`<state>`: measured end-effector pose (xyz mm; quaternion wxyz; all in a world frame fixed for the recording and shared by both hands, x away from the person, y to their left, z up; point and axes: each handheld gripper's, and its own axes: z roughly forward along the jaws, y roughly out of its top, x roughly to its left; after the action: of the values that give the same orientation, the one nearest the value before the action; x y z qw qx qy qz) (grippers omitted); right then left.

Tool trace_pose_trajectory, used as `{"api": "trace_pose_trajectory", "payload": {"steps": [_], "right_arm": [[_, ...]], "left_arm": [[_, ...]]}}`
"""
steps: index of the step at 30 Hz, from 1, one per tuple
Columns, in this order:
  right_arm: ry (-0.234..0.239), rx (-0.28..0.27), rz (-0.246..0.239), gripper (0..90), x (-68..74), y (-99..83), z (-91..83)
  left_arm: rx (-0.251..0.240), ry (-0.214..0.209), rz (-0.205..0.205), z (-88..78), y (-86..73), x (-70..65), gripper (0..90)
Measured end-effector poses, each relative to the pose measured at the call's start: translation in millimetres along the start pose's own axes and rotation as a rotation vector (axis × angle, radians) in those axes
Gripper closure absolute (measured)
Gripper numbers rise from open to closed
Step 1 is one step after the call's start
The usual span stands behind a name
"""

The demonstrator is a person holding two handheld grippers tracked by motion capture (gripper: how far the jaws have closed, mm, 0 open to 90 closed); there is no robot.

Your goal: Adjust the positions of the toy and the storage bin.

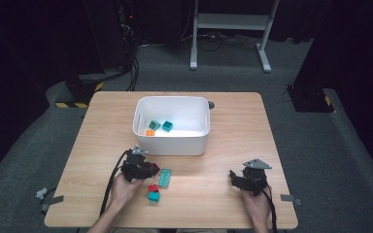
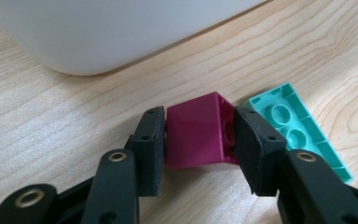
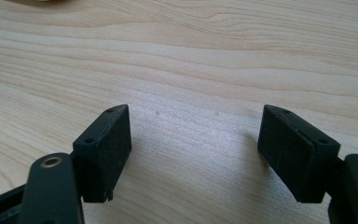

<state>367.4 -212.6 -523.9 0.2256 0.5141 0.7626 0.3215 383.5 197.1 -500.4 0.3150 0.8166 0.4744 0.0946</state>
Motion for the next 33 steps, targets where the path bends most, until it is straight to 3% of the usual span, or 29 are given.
{"api": "trace_pose_trajectory", "payload": {"steps": [17, 25, 33], "right_arm": [[0.0, 0.0, 0.0, 25.7, 0.0, 0.0, 0.0], [0.0, 0.0, 0.0, 25.7, -0.1, 0.0, 0.0], [0.0, 0.0, 0.0, 25.7, 0.0, 0.0, 0.0]], "left_arm": [[-0.015, -0.002, 0.024, -16.1, 1.5, -3.4, 55.0], [-0.02, 0.01, 0.039, -30.3, 1.9, -3.0, 55.1], [-0.056, 0.011, 0.049, -50.9, 9.1, -3.1, 55.1]]}}
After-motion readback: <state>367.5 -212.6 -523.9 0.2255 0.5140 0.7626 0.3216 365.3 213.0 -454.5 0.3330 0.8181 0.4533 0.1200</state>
